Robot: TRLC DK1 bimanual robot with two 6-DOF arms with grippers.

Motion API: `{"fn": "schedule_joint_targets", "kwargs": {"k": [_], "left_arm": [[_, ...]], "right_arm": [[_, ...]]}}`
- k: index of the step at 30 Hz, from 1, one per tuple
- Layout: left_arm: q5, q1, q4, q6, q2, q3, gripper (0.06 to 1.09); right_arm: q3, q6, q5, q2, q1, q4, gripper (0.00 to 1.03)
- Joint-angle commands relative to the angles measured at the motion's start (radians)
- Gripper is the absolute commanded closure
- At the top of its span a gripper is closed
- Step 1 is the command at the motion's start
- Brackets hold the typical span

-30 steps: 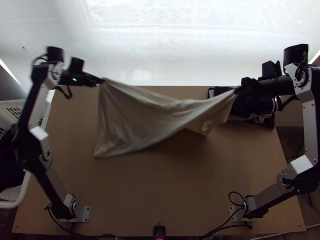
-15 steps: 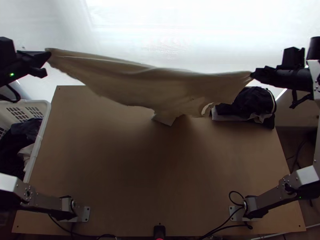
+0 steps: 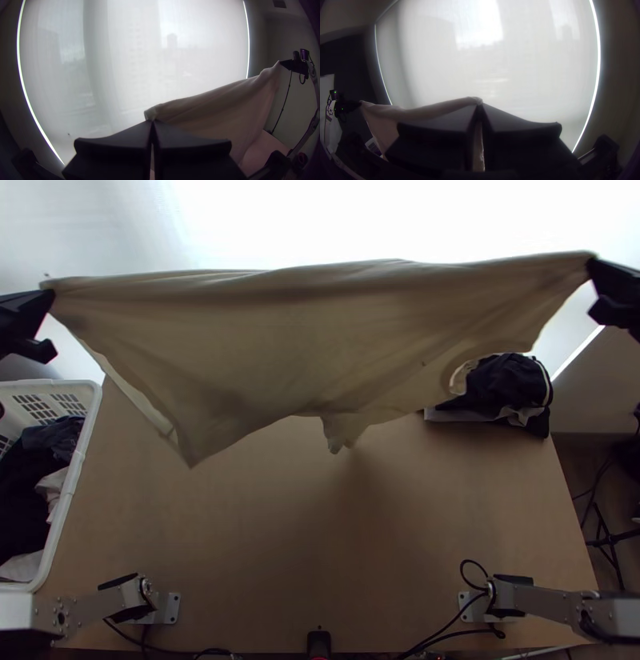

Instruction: Fold the t-shirt

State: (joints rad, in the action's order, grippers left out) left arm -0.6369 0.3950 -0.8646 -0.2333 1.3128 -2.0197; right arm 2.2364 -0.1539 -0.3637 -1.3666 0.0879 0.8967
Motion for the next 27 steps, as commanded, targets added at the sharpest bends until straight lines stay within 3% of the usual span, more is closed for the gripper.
{"fn": "schedule_joint_targets", "kwargs": {"k": [1, 11, 20, 25, 27], "left_arm": [[-0.017, -0.018, 0.050, 0.037, -0.124, 0.047, 1.05], [-0.202, -0.220, -0.275, 0.006, -0.199, 0.101, 1.05], [-0.279, -0.260, -0.651, -0.279, -0.259, 0.131, 1.05], [-0.274, -0.263, -0.645, -0.287, -0.311, 0.053, 1.05], [-0.270, -0.229, -0.562, -0.256, -0.334, 0.018, 1.05]], "right_arm": [[-0.026, 0.001, 0.008, 0.143, -0.025, -0.093, 1.00], [-0.026, 0.050, 0.003, 0.271, -0.177, 0.174, 1.00], [-0.032, 0.082, 0.003, 0.373, -0.231, 0.380, 1.00], [-0.017, 0.159, 0.008, 0.434, -0.178, 0.357, 1.00], [-0.054, 0.162, 0.008, 0.468, -0.139, 0.298, 1.00]]}}
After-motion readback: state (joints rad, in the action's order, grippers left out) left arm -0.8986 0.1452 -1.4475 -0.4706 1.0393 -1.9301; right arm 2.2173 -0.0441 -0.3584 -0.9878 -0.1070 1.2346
